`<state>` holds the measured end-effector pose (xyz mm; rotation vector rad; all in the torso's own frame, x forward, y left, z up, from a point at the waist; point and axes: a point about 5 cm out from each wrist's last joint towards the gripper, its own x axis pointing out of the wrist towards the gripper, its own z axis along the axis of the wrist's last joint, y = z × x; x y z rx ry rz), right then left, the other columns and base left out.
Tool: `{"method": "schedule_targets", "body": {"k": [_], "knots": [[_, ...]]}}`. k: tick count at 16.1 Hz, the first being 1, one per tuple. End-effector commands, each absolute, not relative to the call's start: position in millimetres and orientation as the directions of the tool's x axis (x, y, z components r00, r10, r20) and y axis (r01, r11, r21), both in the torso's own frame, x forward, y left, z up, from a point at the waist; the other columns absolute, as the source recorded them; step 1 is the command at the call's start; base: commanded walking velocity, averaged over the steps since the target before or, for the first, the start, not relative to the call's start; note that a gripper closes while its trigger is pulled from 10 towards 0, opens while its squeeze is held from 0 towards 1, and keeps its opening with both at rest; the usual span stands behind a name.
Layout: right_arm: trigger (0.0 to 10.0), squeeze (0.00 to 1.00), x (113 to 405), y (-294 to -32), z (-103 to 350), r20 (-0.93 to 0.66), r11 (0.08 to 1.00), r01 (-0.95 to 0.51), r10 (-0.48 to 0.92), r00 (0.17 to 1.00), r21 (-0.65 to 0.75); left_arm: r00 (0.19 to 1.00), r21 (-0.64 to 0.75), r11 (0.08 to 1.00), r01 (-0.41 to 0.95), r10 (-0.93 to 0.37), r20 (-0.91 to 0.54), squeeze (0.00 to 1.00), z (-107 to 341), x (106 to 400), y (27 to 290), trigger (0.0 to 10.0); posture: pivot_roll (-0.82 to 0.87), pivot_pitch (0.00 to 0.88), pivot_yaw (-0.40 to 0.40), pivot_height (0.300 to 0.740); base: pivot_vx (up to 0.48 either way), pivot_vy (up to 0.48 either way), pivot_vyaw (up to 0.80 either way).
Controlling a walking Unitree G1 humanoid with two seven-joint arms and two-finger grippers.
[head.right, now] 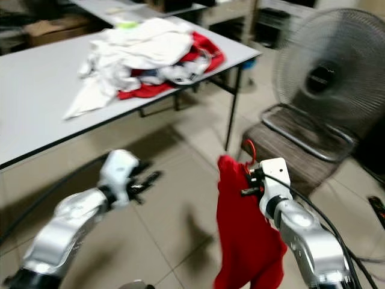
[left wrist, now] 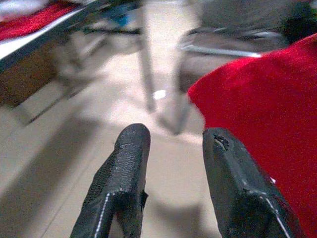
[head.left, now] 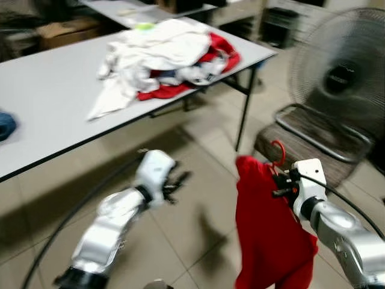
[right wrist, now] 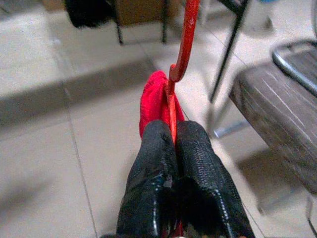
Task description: Hang hanger
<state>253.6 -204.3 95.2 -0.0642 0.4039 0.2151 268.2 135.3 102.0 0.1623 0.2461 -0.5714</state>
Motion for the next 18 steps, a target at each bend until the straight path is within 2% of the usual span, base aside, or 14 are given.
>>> {"method": "schedule_targets", "body": {"k": [1,3,5,7,9,11,12,14,18], "knots": [[10.0,0.00,248,-200,102,-0.342,0.970,-0.238,0.209,0.916,-0.045,0.846,0.076,0.868,0.491,-0.453,-0.282,0.00,99,265,143,10.0,-0.04,0.000,0.032,0.740,0.000,0.000,0.80],[10.0,0.00,240,-195,98,-0.342,0.967,-0.253,0.226,0.912,-0.038,0.873,0.023,0.902,0.431,-0.410,-0.262,0.00,97,263,146,10.0,-0.04,0.000,0.036,0.740,0.000,0.000,0.80],[10.0,0.00,232,-194,90,-0.357,0.966,-0.254,0.220,0.908,-0.049,0.875,0.041,0.909,0.414,-0.385,-0.293,0.00,91,263,146,10.0,-0.04,0.000,0.044,0.740,0.000,0.000,0.80],[10.0,0.00,230,-202,84,-0.363,0.959,-0.232,0.161,0.918,-0.161,0.883,0.047,0.920,0.388,-0.357,-0.305,0.00,89,271,146,10.0,-0.04,0.000,0.052,0.740,0.000,0.000,0.80],[10.0,0.00,232,-209,85,-0.367,0.959,-0.219,0.140,0.920,-0.183,0.901,0.059,0.927,0.369,-0.342,-0.265,0.00,96,280,148,10.0,-0.04,0.000,0.055,0.740,0.000,0.000,0.80],[10.0,0.00,232,-203,83,-0.362,0.950,-0.253,0.174,0.916,-0.183,0.904,0.085,0.926,0.367,-0.333,-0.270,0.00,97,276,154,10.0,-0.01,0.000,0.030,0.740,0.000,0.000,0.80],[10.0,0.00,233,-194,80,-0.364,0.948,-0.277,0.205,0.908,-0.159,0.905,0.083,0.928,0.364,-0.330,-0.270,0.00,96,271,160,10.0,0.02,0.000,-0.016,0.740,0.000,0.000,0.80],[10.0,0.00,234,-187,71,-0.390,0.944,-0.293,0.215,0.895,-0.151,0.916,0.101,0.944,0.314,-0.273,-0.295,0.00,88,264,169,10.0,0.04,0.000,-0.028,0.740,0.000,0.000,0.80],[10.0,0.00,239,-176,73,-0.406,0.909,-0.392,0.308,0.860,-0.140,0.931,0.039,0.964,0.262,-0.241,-0.275,0.00,91,244,170,10.0,0.08,0.010,-0.101,0.740,0.000,0.000,0.80]]}}
